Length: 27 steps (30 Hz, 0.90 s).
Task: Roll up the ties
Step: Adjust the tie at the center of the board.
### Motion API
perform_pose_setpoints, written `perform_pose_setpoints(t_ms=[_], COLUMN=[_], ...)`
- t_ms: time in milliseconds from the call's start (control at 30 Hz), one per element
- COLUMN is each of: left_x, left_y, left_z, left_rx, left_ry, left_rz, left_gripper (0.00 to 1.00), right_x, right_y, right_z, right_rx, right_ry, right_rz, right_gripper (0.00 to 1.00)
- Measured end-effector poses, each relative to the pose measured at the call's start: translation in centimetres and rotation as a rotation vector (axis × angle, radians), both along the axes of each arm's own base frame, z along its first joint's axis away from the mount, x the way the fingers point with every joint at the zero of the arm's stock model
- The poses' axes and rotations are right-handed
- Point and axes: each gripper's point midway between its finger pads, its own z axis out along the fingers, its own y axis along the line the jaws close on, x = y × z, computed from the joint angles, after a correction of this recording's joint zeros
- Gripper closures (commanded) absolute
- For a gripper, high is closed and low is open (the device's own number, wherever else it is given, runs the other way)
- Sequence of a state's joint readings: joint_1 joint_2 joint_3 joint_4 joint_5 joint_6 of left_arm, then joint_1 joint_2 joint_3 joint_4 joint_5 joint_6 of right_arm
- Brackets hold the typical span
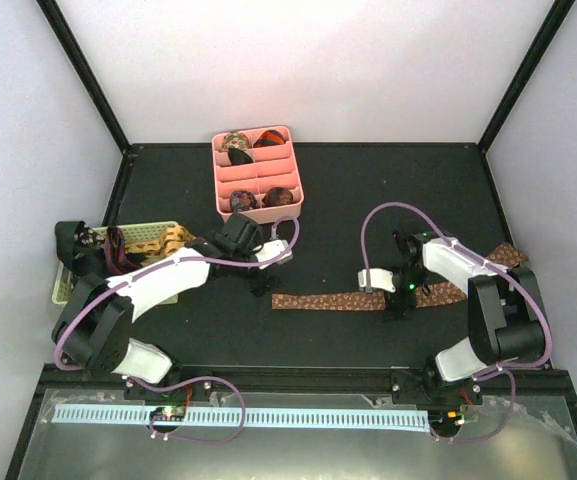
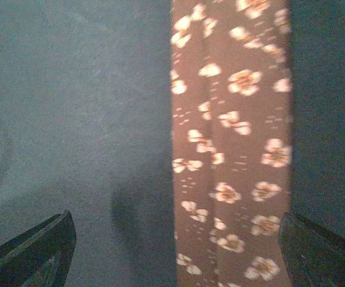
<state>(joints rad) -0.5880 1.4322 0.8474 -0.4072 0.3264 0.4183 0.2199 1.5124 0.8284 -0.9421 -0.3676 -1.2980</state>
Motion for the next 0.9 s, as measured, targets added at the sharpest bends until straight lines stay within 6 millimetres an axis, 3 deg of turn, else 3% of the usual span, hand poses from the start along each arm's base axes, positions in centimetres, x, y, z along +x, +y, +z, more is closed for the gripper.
perform_pose_setpoints(t_ms=[133,433,500,600,667,800,900], left_x=[-0.5,-0.6,-0.6,-0.6,-0.6,-0.8,-0.9], left_y=[0.3,0.3,0.3,0.3,0.3,0.3,0.2], left_z=[-0.8,-0.6,-0.6,-0.6,-0.6,-0.6,-0.6], left_rx=[0.005,-0.004,-0.006,-0.007,-0.007,-0.012,-0.017], left_ry=[0.023,0.02,0.018,0.02,0.021,0.026,0.028], left_rz=[0.006,0.015,0.016,0.018,0.018,0.014,0.011], left_gripper=[0.22,0.22,0.22,0.22,0.22,0.22,0.22], right_x=[-0.9,2.5,2.6,2.8,3.0,2.7,2.7], right_y=[-0.4,-0.4,-0.4,-0.4,-0.5,-0.8,-0.8], right_z=[-1.7,-2.5,-2.4,-2.3,-2.2,-2.0,-2.2], right_rx=[-0.058,-0.101,-0.103,-0.102,-0.104,-0.107,-0.115], right_ry=[-0.021,-0.163,-0.167,-0.188,-0.214,-0.254,-0.226], right_rz=[0.074,0.077,0.071,0.082,0.085,0.1,0.084], right_gripper=[0.14,0.46,0.43,0.18,0.11,0.14,0.31])
